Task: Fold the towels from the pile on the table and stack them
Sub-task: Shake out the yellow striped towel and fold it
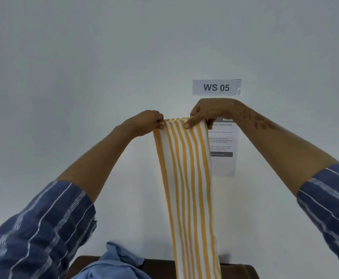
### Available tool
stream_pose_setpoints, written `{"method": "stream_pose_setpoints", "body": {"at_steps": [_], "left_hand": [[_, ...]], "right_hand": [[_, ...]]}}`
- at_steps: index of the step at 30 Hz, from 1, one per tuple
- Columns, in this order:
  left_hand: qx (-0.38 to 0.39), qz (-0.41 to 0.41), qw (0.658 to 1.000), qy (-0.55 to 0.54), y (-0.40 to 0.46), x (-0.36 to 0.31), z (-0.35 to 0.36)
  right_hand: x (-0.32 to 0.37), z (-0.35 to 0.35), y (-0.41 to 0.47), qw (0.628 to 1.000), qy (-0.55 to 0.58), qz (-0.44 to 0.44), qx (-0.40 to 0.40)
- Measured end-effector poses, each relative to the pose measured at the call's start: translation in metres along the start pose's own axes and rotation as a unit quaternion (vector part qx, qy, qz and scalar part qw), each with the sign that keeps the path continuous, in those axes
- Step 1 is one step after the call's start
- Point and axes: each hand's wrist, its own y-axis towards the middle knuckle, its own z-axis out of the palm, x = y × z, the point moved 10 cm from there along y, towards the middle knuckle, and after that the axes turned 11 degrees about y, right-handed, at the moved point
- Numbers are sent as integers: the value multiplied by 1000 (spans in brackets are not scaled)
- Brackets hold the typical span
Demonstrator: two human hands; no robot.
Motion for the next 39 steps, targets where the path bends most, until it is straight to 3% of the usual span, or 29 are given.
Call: {"method": "stream_pose_setpoints", "body": {"at_steps": [4, 6, 8, 11, 13, 15, 17, 25, 30, 32, 37, 39], "left_hand": [[-41, 33, 997, -63, -5, -7, -9], [-51, 32, 995, -81, -7, -4, -13], [-75, -4, 980, -186, -11, 6, -15], [-152, -36, 883, -443, -19, 14, -16], [-166, -44, 834, -525, -23, 13, -9], [-147, -32, 838, -525, -23, 3, 0], [-143, -22, 841, -522, -23, -2, 5], [-154, -15, 862, -482, -19, -18, 8], [-129, 16, 873, -471, -18, -44, 19], [-139, 13, 853, -503, -22, -49, 23], [-176, -76, 805, -562, -54, -46, 61], [-147, -129, 814, -546, -71, -54, 98]], "right_hand": [[-15, -16, -7, 997, -49, 27, -58], [-20, -20, -9, 997, -16, 19, -70], [-23, -25, -13, 995, 19, 14, -98], [-21, -27, -21, 986, 122, -10, -115], [-23, -30, -24, 988, 90, 11, -123], [-28, -24, -28, 995, 12, 48, -91], [-34, -16, -28, 996, 8, 63, -54], [-30, 6, -23, 971, -201, 98, -81], [-21, 42, -7, 987, -129, 19, -96], [-15, 48, -1, 983, -129, -25, -129], [-17, 51, 0, 972, -148, -72, -169], [-19, 49, -3, 967, -147, -73, -193]]}}
